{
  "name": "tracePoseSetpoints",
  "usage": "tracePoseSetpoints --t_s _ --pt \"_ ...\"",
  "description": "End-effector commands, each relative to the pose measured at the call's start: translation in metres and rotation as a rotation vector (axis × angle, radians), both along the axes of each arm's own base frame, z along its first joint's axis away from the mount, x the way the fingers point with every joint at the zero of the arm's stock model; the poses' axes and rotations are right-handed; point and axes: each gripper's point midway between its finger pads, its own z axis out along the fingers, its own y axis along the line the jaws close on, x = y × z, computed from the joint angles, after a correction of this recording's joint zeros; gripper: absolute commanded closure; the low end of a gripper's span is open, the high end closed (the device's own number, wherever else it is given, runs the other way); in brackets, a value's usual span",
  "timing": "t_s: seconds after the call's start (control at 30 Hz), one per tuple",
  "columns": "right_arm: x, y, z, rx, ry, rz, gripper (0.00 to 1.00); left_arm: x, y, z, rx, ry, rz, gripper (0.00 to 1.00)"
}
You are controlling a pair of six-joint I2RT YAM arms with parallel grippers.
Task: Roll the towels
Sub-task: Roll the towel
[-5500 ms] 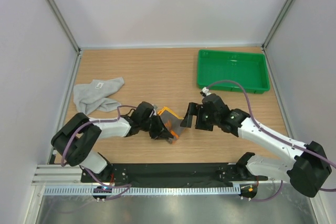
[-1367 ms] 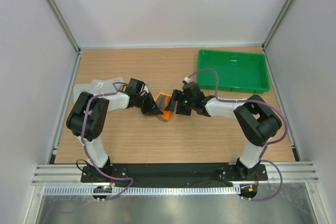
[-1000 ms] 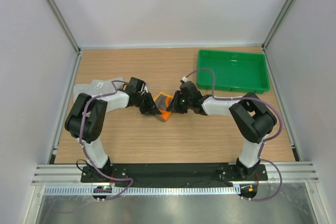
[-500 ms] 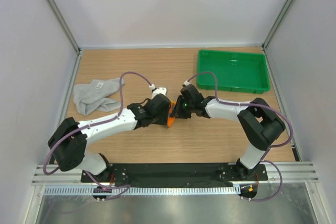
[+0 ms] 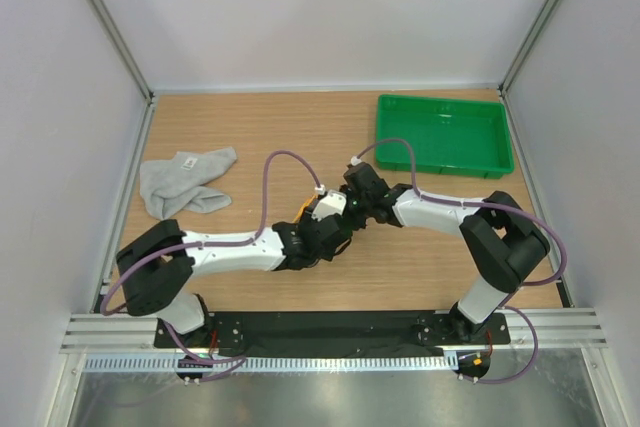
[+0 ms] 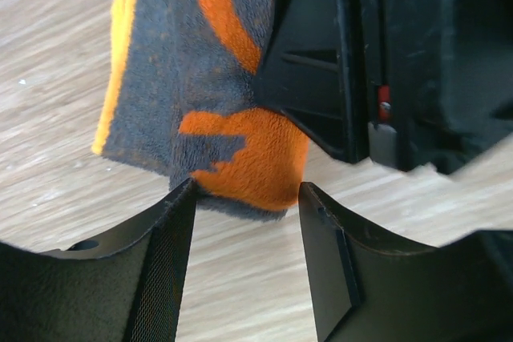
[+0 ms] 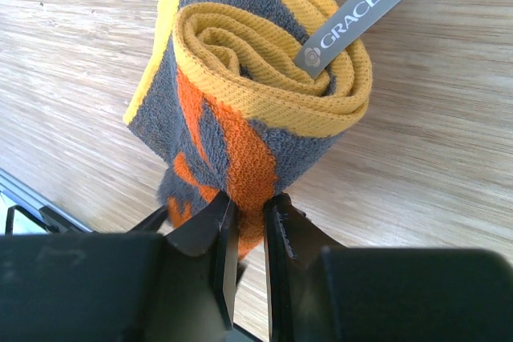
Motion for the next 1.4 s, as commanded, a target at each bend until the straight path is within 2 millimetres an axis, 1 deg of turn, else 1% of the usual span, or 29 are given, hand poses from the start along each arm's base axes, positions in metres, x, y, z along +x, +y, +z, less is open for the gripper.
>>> tracePoseSetpoints --t_s 0.0,0.03,0.07,0.17,0.23,0.27,0.37,0.4,0.47,0.5,0.57,0.7,0.8,0.93,1.03,1.07,1.13,1.17,1.23,1.3,1.33,1.37 --pt "-0.001 0.006 0.017 0.041 -0.029 0.025 0.83 0.012 -0.003 -0.014 0.034 -0.049 0.033 0.45" --pt "-0.002 0.007 0.017 0.043 -0.023 0.029 0.83 0.013 -0.004 -0.017 0.032 -0.047 0.038 0.45" --pt "-0.002 0.007 0.017 0.046 -0.021 0.031 0.83 0.011 -0.001 -0.027 0.055 -0.038 0.038 0.45" --pt "-0.005 0.009 0.018 0.053 -0.01 0.045 0.83 0.012 -0.002 -0.034 0.049 -0.043 0.039 0.45" --pt "-0.006 0.009 0.019 0.053 -0.002 0.049 0.83 0.013 0.001 -0.04 0.066 -0.044 0.041 0.48" --pt "-0.007 0.01 0.018 0.052 0.001 0.056 0.83 0.014 0.0 -0.042 0.064 -0.049 0.042 0.5" --pt "-0.009 0.013 0.019 0.06 0.02 0.071 0.83 0.015 0.0 -0.049 0.079 -0.046 0.038 0.65" --pt "-0.01 0.013 0.019 0.059 0.026 0.074 0.83 0.015 0.0 -0.05 0.081 -0.048 0.038 0.71" --pt "-0.012 0.012 0.018 0.055 0.035 0.078 0.82 0.015 0.002 -0.051 0.081 -0.051 0.039 0.78" --pt "-0.013 0.012 0.018 0.054 0.036 0.08 0.83 0.015 -0.001 -0.051 0.067 -0.056 0.038 0.81" --pt "-0.014 0.01 0.018 0.05 0.042 0.078 0.83 0.014 0.002 -0.052 0.071 -0.055 0.034 0.85" --pt "-0.018 0.01 0.018 0.05 0.052 0.088 0.82 0.012 0.0 -0.052 0.052 -0.051 0.014 0.95" --pt "-0.019 0.008 0.017 0.044 0.055 0.088 0.82 0.009 0.001 -0.05 0.042 -0.047 0.004 1.0" --pt "-0.019 0.008 0.019 0.037 0.052 0.093 0.8 0.007 -0.001 -0.044 0.021 -0.044 -0.023 1.0" --pt "-0.017 0.005 0.019 0.019 0.046 0.091 0.73 0.003 -0.004 -0.039 0.0 -0.031 -0.047 1.0" --pt "-0.017 0.002 0.018 0.009 0.046 0.087 0.68 0.002 -0.005 -0.038 -0.004 -0.027 -0.055 1.0" --pt "-0.014 0.0 0.018 -0.004 0.038 0.086 0.65 -0.002 -0.006 -0.037 -0.015 -0.012 -0.073 1.0" --pt "-0.014 -0.003 0.016 -0.017 0.042 0.083 0.61 -0.003 -0.006 -0.037 -0.019 -0.005 -0.078 1.0" --pt "-0.012 -0.005 0.015 -0.022 0.04 0.08 0.59 -0.006 -0.009 -0.035 -0.043 0.014 -0.093 1.0" --pt "-0.009 -0.008 0.014 -0.028 0.039 0.074 0.56 -0.007 -0.011 -0.032 -0.058 0.026 -0.104 1.0" --pt "-0.008 -0.009 0.013 -0.029 0.039 0.073 0.53 -0.006 -0.011 -0.03 -0.072 0.032 -0.106 1.0" --pt "-0.008 -0.009 0.014 -0.029 0.039 0.071 0.48 -0.009 -0.013 -0.03 -0.083 0.049 -0.118 1.0"
